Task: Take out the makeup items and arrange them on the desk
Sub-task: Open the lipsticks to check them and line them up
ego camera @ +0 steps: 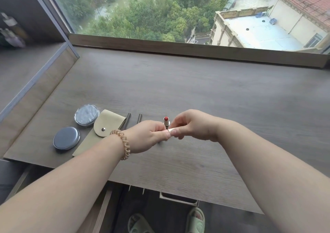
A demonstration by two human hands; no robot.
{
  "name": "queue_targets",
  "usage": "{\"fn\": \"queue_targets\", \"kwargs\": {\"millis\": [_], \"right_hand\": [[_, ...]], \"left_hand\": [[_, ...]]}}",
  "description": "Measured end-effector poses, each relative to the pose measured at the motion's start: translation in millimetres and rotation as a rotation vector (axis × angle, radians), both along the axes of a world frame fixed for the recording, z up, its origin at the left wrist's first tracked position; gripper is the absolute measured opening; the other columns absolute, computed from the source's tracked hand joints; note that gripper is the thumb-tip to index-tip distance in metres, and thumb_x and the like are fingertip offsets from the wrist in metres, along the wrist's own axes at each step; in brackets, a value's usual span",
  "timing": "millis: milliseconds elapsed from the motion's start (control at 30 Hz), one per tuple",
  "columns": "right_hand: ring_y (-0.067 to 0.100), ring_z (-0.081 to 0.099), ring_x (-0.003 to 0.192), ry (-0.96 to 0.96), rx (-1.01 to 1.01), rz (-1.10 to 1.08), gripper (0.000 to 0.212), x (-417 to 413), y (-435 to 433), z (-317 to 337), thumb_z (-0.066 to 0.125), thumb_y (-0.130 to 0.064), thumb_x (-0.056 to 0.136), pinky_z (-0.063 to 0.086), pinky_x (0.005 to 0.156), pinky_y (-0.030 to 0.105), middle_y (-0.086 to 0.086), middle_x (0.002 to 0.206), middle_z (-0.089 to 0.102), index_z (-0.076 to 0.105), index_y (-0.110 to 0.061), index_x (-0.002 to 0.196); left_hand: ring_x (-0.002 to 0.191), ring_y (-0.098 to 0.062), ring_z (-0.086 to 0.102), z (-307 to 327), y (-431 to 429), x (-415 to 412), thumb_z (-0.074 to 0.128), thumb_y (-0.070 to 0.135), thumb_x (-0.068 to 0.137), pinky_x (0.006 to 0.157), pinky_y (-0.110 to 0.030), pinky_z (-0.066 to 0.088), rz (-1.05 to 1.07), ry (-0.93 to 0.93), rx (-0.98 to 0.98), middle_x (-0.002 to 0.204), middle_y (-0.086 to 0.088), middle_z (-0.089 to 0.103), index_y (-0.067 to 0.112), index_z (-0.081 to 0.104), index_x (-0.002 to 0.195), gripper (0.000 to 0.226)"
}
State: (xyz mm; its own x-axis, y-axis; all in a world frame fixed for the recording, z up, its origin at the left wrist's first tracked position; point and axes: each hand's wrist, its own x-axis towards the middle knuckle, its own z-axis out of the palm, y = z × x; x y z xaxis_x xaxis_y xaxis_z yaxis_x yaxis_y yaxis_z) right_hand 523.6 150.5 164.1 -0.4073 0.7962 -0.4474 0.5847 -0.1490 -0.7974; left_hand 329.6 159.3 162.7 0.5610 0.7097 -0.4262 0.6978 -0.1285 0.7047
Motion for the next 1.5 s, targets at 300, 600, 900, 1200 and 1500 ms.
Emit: {"fn": "queue_targets", "kwargs": {"millis": [300,600,900,1200,1500], "right_hand": [[0.011,0.065,0.074,-0.047,0.222,-0.236,0.006,34,-4,-17,0.074,-0.021,0.078,0.051,0.074,0.031,-0.004,0.079,0.072,0.069,-0.021,0.081],[0.008,0.057,0.066,0.204,0.124,-0.693,0.019,10,-18,-62,0.076,-0.007,0.073,0.046,0.069,0.028,-0.003,0.076,0.067,0.062,-0.018,0.077],[0.006,0.062,0.087,-0.152,0.392,-0.574,0.011,-17,-13,-77,0.069,-0.026,0.073,0.042,0.095,0.038,-0.017,0.076,0.066,0.058,-0.027,0.072],[0.015,0.029,0.132,-0.442,0.455,-0.414,0.011,-17,-8,-95,0.07,-0.035,0.074,0.018,0.1,0.032,-0.013,0.111,0.06,0.064,-0.031,0.082],[0.015,0.029,0.131,-0.498,0.445,-0.375,0.02,-15,-9,-97,0.072,-0.04,0.072,0.017,0.101,0.032,-0.012,0.121,0.055,0.066,-0.035,0.09]], "left_hand": [[0.053,-0.007,0.042,-1,-2,-32,0.05,0.043,0.091,0.058,-0.028,0.036,0.268,-0.232,-0.059,0.054,0.007,0.049,0.017,0.062,0.069,0.036],[0.072,-0.013,0.07,-25,-34,5,0.073,-0.003,0.076,0.069,-0.021,0.054,0.636,-0.467,-0.031,0.077,-0.003,0.075,0.013,0.064,0.08,0.019],[0.111,-0.014,0.041,-50,-31,36,0.066,0.05,0.07,0.085,-0.033,0.016,0.33,0.295,0.705,0.093,0.014,0.059,0.031,0.066,0.072,0.018],[0.126,-0.017,0.031,-68,-21,42,0.058,0.044,0.077,0.106,-0.041,0.013,0.309,0.423,0.652,0.11,0.012,0.056,0.027,0.07,0.084,0.022],[0.123,-0.016,0.033,-77,-22,38,0.063,0.053,0.068,0.103,-0.037,0.012,0.354,0.378,0.664,0.106,0.013,0.056,0.03,0.068,0.081,0.027]]}}
